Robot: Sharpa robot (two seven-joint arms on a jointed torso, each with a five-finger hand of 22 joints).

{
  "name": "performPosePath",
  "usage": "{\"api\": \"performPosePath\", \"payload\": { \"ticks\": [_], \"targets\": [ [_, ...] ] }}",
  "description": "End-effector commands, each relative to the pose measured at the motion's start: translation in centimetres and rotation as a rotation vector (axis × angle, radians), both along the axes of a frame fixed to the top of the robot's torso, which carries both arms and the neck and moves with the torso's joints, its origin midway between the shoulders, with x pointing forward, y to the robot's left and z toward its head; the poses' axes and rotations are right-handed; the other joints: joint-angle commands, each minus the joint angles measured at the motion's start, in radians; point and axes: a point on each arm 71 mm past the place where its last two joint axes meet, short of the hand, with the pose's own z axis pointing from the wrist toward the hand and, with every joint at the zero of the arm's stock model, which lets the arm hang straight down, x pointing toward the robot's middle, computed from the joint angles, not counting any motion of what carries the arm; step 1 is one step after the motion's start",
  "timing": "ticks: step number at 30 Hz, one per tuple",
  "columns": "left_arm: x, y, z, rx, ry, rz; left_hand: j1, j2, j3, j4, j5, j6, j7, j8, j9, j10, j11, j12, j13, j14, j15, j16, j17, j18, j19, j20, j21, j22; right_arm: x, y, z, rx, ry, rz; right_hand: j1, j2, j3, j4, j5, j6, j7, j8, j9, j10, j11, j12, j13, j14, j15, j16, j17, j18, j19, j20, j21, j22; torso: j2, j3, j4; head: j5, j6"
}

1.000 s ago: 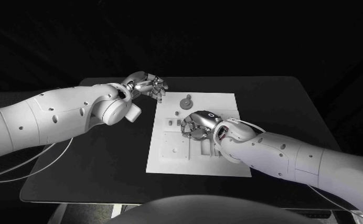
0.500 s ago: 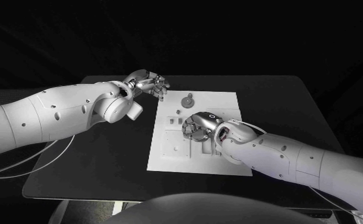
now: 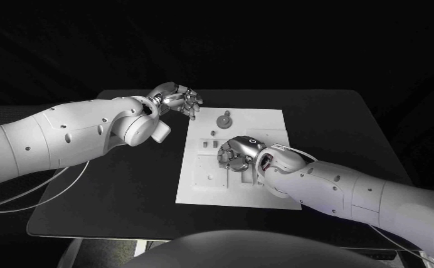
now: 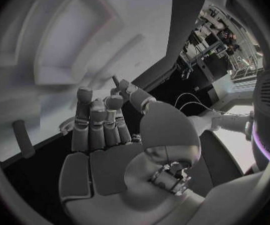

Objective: Assemble the parts on the task board

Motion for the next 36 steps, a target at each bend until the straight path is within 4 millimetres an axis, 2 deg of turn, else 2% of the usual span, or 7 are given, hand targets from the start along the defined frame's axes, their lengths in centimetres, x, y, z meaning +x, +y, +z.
{"api": "performPosePath", "payload": {
  "ticks": [1,36],
  "targets": [
    [0.03,-0.18,0.2,-0.005,-0.012,-0.007,0.0,-0.01,0.001,0.004,-0.001,0.005,0.003,-0.003,0.0,-0.007,0.0,-0.003,0.001,-0.005,0.0,0.006,-0.002,0.012,-0.002,0.0,-0.006,0.001,-0.22,0.28,-0.11,-0.01,0.005,0.024,-0.007,0.001,0.008,0.0,0.004,0.024,0.019,0.003,0.0,0.0,-0.003,-0.004,0.001,-0.001,-0.006,0.002,0.0,0.014,0.008,-0.001,0.005,0.013,0.0,0.0011,-0.0006,0.002,-0.001],
    [-0.01,-0.25,0.19,-0.006,-0.008,-0.012,0.001,-0.01,0.001,0.006,-0.001,0.006,0.003,-0.005,0.003,-0.007,0.0,-0.005,0.003,-0.006,0.001,0.007,-0.003,0.012,-0.002,0.0,-0.007,0.002,-0.06,0.12,-0.65,-0.04,0.009,0.025,-0.01,0.002,0.008,0.0,0.003,0.024,0.019,0.002,0.0,0.0,-0.003,-0.005,0.001,-0.001,-0.006,0.001,0.0,0.014,0.007,-0.001,0.005,0.013,0.0,0.0009,-0.0005,0.001,-0.004]
  ]
}}
